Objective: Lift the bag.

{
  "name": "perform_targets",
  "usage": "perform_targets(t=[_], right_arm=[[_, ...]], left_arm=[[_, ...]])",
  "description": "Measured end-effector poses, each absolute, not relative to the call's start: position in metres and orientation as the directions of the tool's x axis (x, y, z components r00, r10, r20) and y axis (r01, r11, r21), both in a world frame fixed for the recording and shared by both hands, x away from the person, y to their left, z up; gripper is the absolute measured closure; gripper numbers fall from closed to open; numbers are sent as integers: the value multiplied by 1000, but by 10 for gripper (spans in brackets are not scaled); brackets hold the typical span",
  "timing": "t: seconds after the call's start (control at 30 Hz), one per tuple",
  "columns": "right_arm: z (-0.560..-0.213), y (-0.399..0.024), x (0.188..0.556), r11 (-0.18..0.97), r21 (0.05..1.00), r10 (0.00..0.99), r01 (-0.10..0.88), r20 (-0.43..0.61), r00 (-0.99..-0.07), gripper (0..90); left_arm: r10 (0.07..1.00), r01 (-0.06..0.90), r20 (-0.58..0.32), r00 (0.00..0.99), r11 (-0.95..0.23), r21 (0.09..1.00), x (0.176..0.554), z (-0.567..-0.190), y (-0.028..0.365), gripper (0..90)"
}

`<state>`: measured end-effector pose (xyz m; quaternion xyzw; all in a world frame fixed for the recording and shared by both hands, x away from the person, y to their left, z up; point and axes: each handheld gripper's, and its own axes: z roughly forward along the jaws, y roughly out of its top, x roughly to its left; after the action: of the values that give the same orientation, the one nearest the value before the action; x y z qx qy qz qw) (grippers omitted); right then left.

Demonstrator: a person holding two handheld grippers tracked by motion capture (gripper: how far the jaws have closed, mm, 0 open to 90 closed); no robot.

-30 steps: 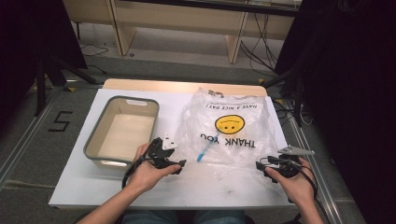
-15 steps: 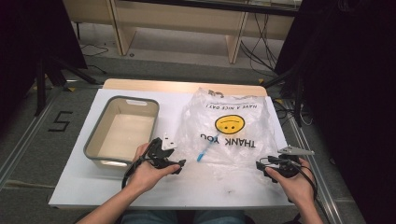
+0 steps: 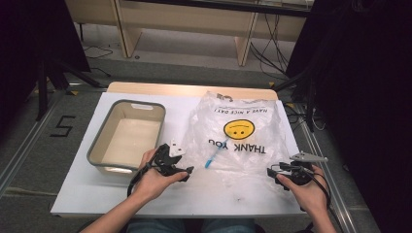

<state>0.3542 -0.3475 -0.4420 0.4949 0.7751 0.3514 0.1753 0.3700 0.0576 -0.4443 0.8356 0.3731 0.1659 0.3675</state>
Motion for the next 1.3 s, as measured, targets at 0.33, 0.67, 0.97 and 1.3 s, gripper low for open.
perform_targets(t=[0.33, 0.67, 0.97, 1.3], right_arm=[[-440, -352, 355, 259, 711, 903, 654, 63, -426, 367], [-439, -364, 353, 245, 722, 912, 647, 56, -407, 349], [-439, -370, 350, 250, 695, 920, 674, 47, -390, 315], [-445, -376, 345, 252, 665, 924, 703, 51, -379, 306]], left_arm=[[750, 505, 12, 661, -456, 732, 369, -448, 55, 269], [774, 547, 45, 632, -487, 681, 374, -463, 46, 246], [765, 561, 68, 641, -526, 639, 374, -476, 39, 264], [764, 579, 52, 643, -530, 620, 373, -481, 38, 291]])
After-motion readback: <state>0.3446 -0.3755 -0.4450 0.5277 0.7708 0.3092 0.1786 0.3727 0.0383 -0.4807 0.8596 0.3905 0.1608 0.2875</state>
